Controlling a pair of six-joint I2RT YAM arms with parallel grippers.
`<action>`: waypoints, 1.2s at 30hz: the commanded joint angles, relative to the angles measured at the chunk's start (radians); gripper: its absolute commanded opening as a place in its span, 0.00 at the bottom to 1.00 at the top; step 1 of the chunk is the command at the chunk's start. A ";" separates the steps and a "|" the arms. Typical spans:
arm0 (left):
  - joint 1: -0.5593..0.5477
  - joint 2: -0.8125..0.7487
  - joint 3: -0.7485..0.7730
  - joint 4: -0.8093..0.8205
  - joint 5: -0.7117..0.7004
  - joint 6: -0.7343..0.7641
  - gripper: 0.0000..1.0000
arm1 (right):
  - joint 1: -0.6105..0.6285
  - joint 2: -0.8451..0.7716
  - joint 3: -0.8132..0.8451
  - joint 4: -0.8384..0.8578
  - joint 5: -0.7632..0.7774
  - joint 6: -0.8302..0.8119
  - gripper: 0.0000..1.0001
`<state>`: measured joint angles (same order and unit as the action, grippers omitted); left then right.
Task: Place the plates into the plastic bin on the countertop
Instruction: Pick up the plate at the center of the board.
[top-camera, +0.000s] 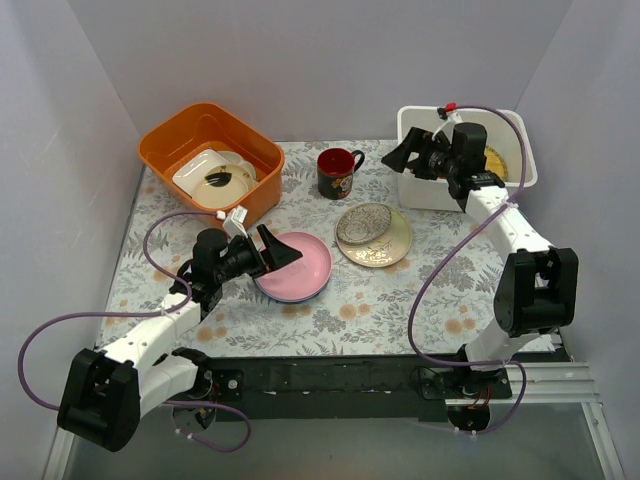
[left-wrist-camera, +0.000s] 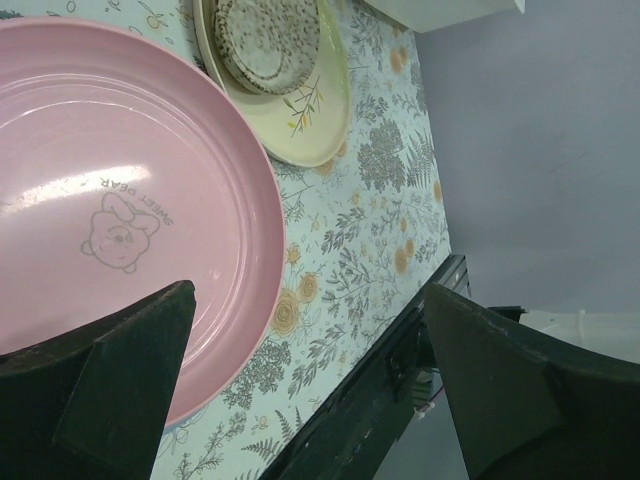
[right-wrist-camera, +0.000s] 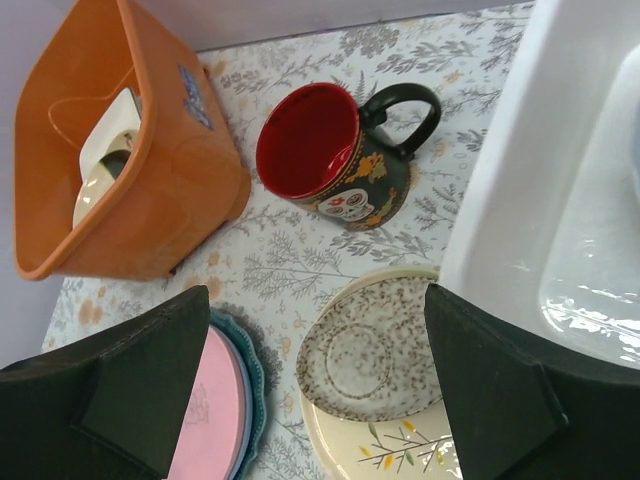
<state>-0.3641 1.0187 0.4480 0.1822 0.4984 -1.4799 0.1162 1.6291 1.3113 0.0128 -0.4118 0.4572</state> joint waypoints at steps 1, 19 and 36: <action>-0.004 0.001 0.060 -0.068 -0.047 0.027 0.98 | 0.062 -0.052 -0.029 -0.011 0.048 -0.048 0.94; -0.004 0.058 0.219 -0.434 -0.423 0.113 0.98 | 0.278 -0.002 -0.110 -0.045 0.096 -0.066 0.91; -0.004 0.144 0.245 -0.507 -0.465 0.116 0.98 | 0.350 0.063 -0.150 -0.102 0.074 -0.095 0.85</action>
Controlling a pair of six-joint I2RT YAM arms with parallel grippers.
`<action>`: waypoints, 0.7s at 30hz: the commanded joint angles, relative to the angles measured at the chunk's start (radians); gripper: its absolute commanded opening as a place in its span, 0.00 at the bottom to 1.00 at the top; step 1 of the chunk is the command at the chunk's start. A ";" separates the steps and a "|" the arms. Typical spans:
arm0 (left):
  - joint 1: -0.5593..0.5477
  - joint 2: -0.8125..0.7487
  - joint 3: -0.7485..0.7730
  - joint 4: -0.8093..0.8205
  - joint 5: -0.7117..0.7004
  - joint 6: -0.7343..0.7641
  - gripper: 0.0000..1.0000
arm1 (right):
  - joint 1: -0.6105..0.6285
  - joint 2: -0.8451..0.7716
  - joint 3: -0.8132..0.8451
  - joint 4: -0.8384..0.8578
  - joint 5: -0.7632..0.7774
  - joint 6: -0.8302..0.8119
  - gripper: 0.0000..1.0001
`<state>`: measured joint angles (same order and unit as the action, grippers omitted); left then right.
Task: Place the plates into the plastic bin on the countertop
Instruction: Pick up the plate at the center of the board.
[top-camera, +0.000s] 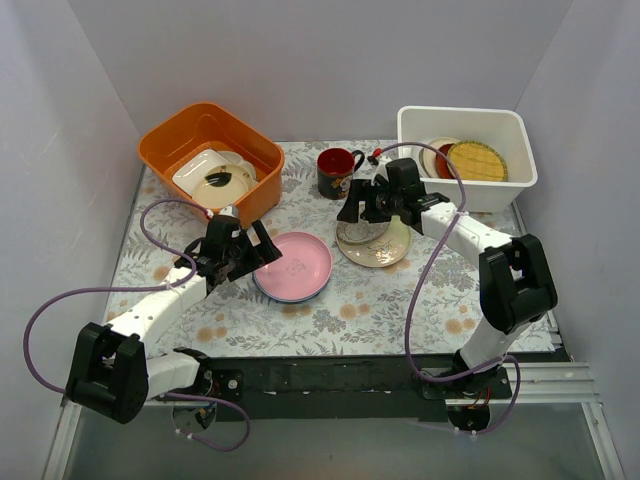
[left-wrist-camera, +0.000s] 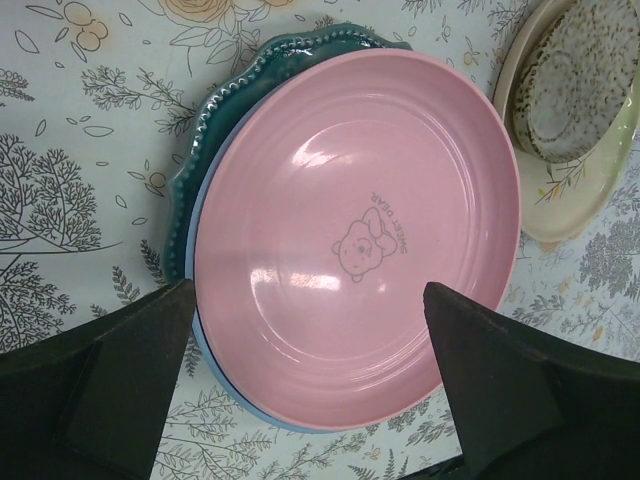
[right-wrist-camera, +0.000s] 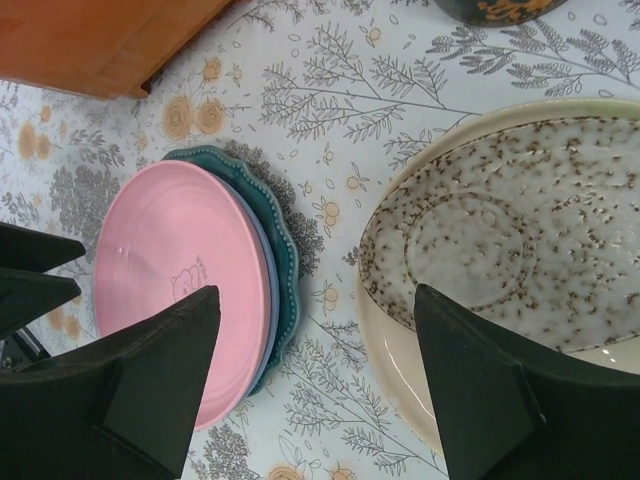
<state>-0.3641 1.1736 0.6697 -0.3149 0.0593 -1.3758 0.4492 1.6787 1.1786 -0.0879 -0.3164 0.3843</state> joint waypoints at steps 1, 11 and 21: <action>-0.006 -0.012 0.022 -0.010 -0.026 0.012 0.98 | 0.020 0.016 -0.019 -0.003 -0.026 -0.019 0.84; -0.004 -0.006 0.001 -0.010 -0.029 0.006 0.97 | 0.080 0.041 -0.056 0.020 -0.033 0.005 0.79; -0.004 -0.002 -0.012 -0.006 -0.030 0.006 0.97 | 0.115 0.082 -0.022 -0.021 -0.019 -0.015 0.76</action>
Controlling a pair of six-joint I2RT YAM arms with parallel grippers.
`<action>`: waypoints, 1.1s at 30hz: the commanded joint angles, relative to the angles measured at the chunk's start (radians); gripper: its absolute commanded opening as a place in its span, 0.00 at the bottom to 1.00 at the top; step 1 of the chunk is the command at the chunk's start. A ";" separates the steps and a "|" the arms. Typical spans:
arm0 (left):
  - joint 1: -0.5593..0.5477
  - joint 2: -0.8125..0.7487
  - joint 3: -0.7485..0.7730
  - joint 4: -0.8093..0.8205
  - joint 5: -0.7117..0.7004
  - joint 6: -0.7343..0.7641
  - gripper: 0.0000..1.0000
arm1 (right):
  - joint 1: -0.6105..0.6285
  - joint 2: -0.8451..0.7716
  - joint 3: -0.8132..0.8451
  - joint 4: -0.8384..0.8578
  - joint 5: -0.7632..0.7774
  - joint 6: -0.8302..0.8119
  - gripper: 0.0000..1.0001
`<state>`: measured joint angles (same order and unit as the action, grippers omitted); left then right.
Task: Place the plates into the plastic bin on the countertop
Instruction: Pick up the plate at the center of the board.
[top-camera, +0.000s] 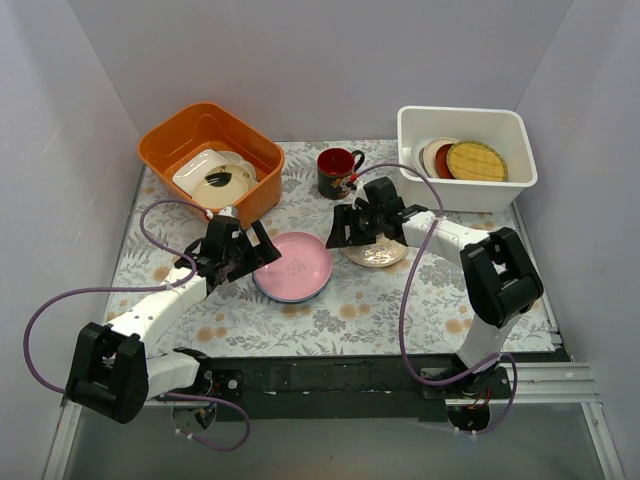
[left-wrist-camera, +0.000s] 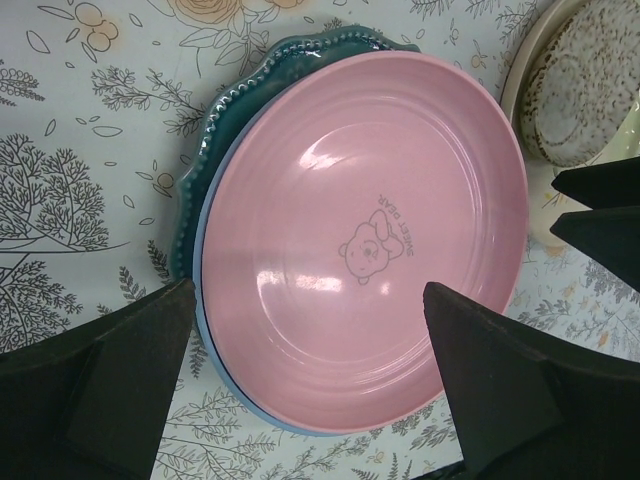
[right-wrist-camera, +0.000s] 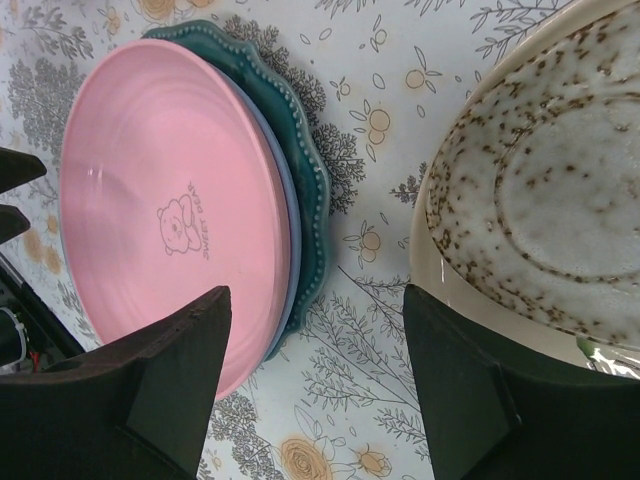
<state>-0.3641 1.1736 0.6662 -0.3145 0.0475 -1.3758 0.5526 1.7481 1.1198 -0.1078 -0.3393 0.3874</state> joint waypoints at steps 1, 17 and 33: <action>-0.004 0.000 -0.008 -0.006 -0.017 0.006 0.97 | 0.018 0.019 0.037 0.000 0.003 -0.013 0.76; -0.004 0.004 -0.016 -0.001 -0.015 0.006 0.98 | 0.056 0.091 0.084 -0.024 0.008 -0.015 0.63; -0.004 0.001 -0.017 0.000 -0.014 0.004 0.98 | 0.066 0.097 0.126 -0.082 0.054 -0.042 0.07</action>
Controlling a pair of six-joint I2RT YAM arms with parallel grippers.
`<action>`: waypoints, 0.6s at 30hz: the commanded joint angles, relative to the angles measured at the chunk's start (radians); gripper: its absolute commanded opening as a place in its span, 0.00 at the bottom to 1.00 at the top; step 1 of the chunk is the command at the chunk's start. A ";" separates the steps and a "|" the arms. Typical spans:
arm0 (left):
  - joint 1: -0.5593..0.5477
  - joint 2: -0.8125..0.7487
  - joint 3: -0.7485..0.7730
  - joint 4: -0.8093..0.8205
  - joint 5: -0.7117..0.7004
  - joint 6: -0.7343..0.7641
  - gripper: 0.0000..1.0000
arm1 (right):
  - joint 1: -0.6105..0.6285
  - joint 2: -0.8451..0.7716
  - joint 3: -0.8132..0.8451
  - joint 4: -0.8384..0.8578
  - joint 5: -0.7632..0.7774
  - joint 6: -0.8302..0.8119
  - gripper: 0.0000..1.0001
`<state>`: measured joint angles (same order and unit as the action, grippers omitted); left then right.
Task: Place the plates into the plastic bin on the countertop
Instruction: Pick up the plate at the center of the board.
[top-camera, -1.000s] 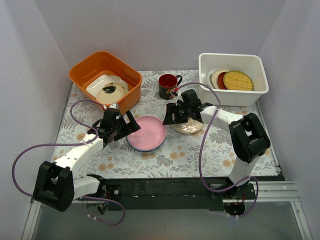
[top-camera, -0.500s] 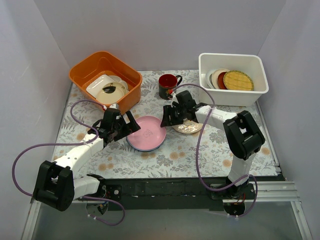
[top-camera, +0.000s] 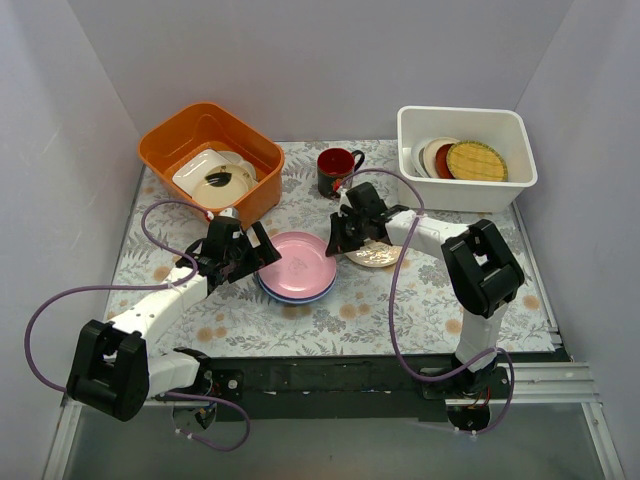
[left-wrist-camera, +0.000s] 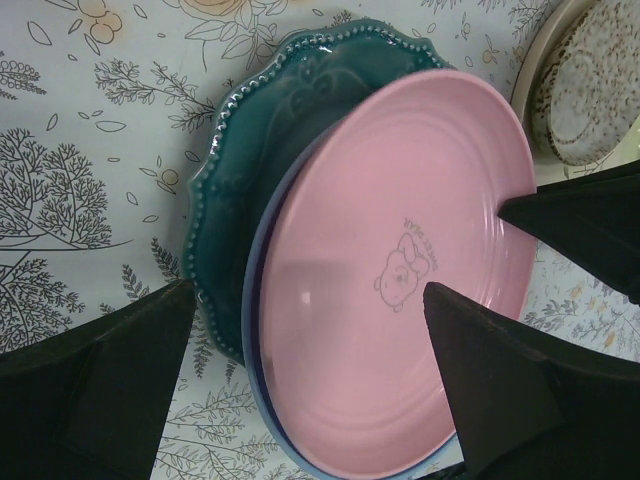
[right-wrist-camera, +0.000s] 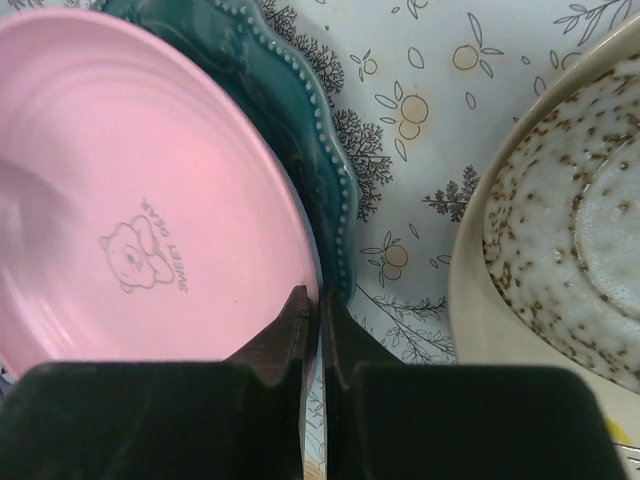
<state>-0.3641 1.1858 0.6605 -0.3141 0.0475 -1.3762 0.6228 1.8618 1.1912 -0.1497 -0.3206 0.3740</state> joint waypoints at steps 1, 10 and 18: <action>-0.004 -0.011 -0.010 0.000 -0.014 0.005 0.98 | -0.003 -0.021 0.059 -0.048 0.041 -0.030 0.05; -0.004 -0.014 -0.010 0.001 -0.012 0.005 0.98 | -0.003 -0.041 0.091 -0.070 0.064 -0.044 0.03; -0.004 -0.032 -0.015 0.032 0.011 0.002 0.98 | -0.003 -0.055 0.100 -0.070 0.060 -0.050 0.02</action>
<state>-0.3641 1.1858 0.6605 -0.3122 0.0483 -1.3762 0.6228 1.8580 1.2472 -0.2253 -0.2600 0.3359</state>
